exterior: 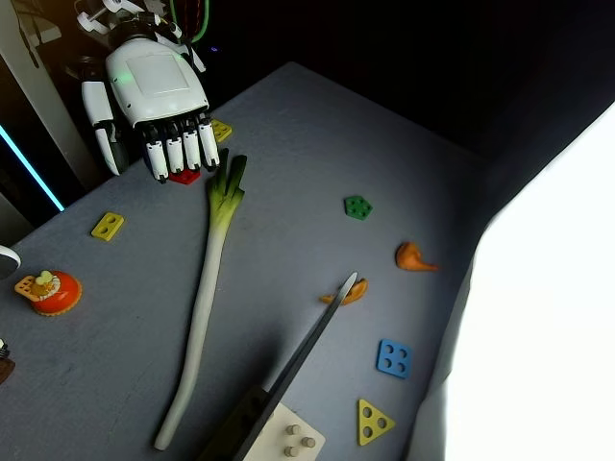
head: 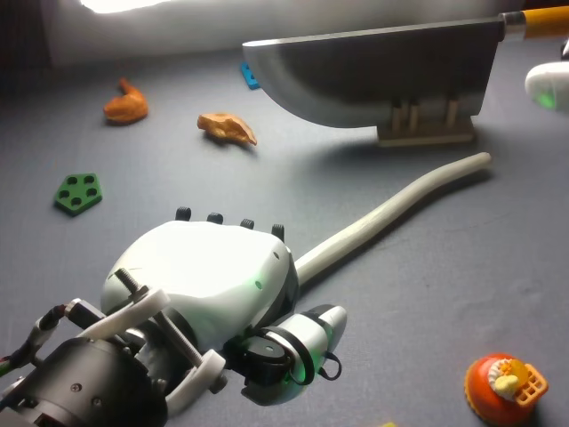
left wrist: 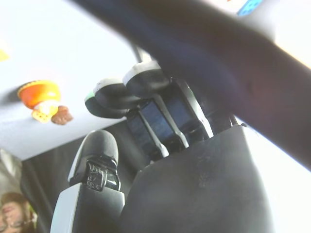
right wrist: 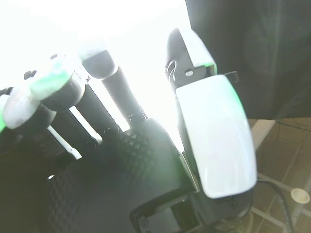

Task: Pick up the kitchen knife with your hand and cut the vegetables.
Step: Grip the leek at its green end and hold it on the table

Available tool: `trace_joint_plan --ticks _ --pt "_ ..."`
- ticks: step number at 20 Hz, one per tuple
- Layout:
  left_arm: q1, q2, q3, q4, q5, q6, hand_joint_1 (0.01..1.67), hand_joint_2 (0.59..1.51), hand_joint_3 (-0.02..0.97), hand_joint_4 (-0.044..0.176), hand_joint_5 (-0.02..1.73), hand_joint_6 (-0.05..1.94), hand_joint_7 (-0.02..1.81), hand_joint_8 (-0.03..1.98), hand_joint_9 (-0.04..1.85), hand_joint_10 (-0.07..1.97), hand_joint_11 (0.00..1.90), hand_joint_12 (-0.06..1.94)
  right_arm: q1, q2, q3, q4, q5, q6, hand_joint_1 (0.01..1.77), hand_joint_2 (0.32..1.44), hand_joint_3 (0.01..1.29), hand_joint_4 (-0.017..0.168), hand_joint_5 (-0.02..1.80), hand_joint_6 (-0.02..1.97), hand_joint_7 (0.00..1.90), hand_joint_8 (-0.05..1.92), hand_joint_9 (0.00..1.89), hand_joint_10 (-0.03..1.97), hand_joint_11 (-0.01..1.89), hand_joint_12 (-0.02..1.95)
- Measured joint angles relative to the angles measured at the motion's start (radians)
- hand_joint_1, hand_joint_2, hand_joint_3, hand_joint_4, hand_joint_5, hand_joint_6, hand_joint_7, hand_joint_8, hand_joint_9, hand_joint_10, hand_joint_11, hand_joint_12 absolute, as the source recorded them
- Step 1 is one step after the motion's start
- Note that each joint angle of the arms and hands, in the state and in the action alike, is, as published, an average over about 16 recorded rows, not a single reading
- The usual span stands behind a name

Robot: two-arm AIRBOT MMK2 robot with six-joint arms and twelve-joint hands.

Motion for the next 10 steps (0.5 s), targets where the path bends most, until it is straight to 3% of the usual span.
trace_joint_plan --ticks 7,10 --pt "-0.005 0.0 0.0 -0.016 0.019 0.0 0.41 1.335 0.033 0.005 0.42 0.4 0.45 0.42 0.41 0.54 0.17 1.01 -0.002 -0.005 0.019 0.022 0.011 -0.012 0.3 1.14 0.05 -0.003 0.39 0.54 0.45 0.49 0.41 0.58 0.38 0.64" --pt "-0.01 0.0 0.0 -0.029 0.036 0.0 0.46 1.323 0.033 0.006 0.33 0.22 0.35 0.23 0.33 0.32 0.09 0.84 -0.004 -0.017 0.044 0.023 0.017 0.001 0.44 1.09 0.05 -0.001 0.25 0.33 0.29 0.29 0.25 0.35 0.23 0.4"
